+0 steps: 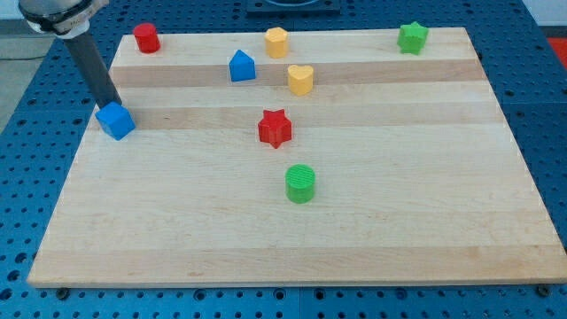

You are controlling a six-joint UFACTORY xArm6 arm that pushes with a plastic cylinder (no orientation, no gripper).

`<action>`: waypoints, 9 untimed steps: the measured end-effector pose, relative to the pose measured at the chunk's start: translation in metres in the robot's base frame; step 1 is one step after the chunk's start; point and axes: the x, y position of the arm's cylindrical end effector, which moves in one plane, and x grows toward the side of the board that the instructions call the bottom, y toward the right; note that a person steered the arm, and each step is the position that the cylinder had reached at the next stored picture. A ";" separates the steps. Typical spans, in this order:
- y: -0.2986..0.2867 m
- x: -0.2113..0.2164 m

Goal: Push the blue triangle to the left center of the board

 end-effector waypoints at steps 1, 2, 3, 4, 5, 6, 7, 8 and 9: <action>0.001 0.005; 0.000 0.001; 0.004 -0.019; 0.031 -0.042; 0.080 -0.066; 0.139 -0.083; 0.190 -0.087; 0.233 -0.087; 0.266 -0.087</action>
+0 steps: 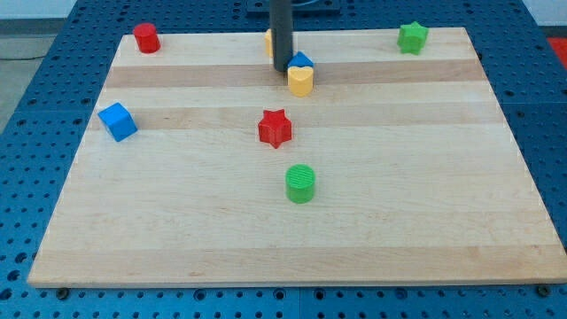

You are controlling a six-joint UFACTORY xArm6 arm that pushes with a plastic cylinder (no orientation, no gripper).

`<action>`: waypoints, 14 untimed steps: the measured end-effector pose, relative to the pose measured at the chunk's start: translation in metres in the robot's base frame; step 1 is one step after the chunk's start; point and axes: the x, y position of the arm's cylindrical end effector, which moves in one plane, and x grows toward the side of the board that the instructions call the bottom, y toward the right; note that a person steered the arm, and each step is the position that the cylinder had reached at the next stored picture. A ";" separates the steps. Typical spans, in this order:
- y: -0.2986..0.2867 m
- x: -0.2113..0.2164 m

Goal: Push the blue triangle to the left center of the board

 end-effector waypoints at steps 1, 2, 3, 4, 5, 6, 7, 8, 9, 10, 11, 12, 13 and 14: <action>0.034 0.005; 0.074 0.015; 0.114 0.023; 0.138 0.039; 0.140 0.047; 0.137 0.047; 0.132 0.051; 0.127 0.061; 0.124 0.074; 0.113 0.077; 0.105 0.083; 0.098 0.092; 0.082 0.096; 0.079 0.107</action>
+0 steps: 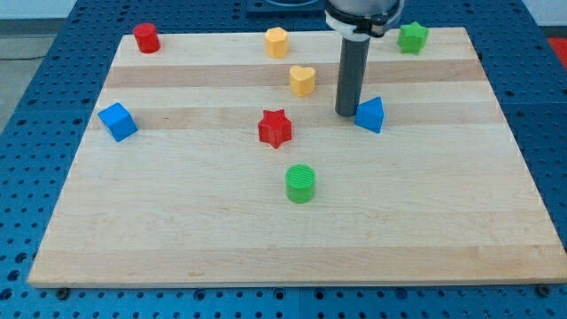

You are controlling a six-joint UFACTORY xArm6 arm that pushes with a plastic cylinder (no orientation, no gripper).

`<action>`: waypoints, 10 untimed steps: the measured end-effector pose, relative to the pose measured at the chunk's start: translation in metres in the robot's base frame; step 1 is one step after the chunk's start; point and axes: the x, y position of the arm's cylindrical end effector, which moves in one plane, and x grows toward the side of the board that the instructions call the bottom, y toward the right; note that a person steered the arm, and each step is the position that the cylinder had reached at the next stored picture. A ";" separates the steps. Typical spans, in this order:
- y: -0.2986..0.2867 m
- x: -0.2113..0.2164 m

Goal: Push the blue triangle to the left center of the board

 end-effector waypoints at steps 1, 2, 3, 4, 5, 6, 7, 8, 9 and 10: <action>0.003 0.017; 0.009 0.027; 0.031 0.027; 0.059 0.027; 0.080 0.027; 0.096 0.027; 0.100 0.027; 0.100 0.027; 0.099 0.027; 0.086 0.027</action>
